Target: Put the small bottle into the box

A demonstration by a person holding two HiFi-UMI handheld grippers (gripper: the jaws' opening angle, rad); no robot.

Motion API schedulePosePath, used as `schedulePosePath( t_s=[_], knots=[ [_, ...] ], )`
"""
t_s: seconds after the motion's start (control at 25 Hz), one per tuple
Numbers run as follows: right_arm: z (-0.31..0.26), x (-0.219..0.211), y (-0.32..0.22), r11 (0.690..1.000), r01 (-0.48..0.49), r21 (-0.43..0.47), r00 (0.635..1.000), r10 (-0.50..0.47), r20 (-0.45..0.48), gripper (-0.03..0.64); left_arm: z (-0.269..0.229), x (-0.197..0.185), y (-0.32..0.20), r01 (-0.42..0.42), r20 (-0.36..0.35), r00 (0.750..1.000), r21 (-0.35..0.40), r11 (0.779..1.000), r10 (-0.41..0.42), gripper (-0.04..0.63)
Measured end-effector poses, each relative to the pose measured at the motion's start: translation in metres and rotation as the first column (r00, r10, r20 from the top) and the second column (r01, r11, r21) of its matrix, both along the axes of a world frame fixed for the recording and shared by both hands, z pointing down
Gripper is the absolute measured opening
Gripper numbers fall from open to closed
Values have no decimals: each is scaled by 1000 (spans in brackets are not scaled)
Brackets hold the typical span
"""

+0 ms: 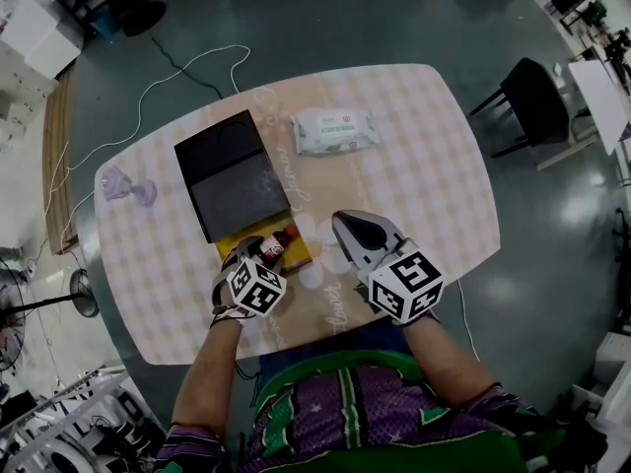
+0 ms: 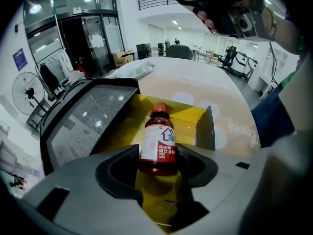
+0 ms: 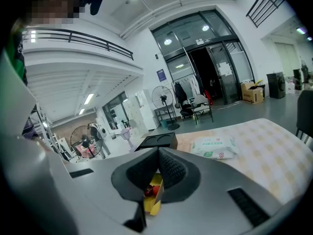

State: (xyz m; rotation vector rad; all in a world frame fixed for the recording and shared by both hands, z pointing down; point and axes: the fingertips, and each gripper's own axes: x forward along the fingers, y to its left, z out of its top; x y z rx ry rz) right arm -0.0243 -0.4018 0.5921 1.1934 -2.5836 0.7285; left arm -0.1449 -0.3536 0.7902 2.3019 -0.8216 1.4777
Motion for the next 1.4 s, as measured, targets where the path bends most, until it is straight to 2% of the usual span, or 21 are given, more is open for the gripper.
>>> schedulePosePath(
  t_s=[0.64, 0.84, 1.08, 1.4],
  knots=[
    [-4, 0, 19, 1000, 6, 7, 1000, -6, -19, 8, -26, -5, 9, 47, -37, 998, 60, 997, -45, 245],
    [-5, -3, 27, 1000, 16, 13, 1000, -15, -26, 8, -36, -7, 12, 116, -105, 988, 53, 992, -110, 245],
    [-11, -8, 36, 1000, 17, 21, 999, -17, -35, 8, -49, -13, 20, 156, -128, 981, 81, 984, -145, 245],
    [-28, -14, 47, 999, -2, 52, 999, 4, -32, 8, -76, -19, 33, 232, -235, 951, 113, 966, -201, 245]
  ],
)
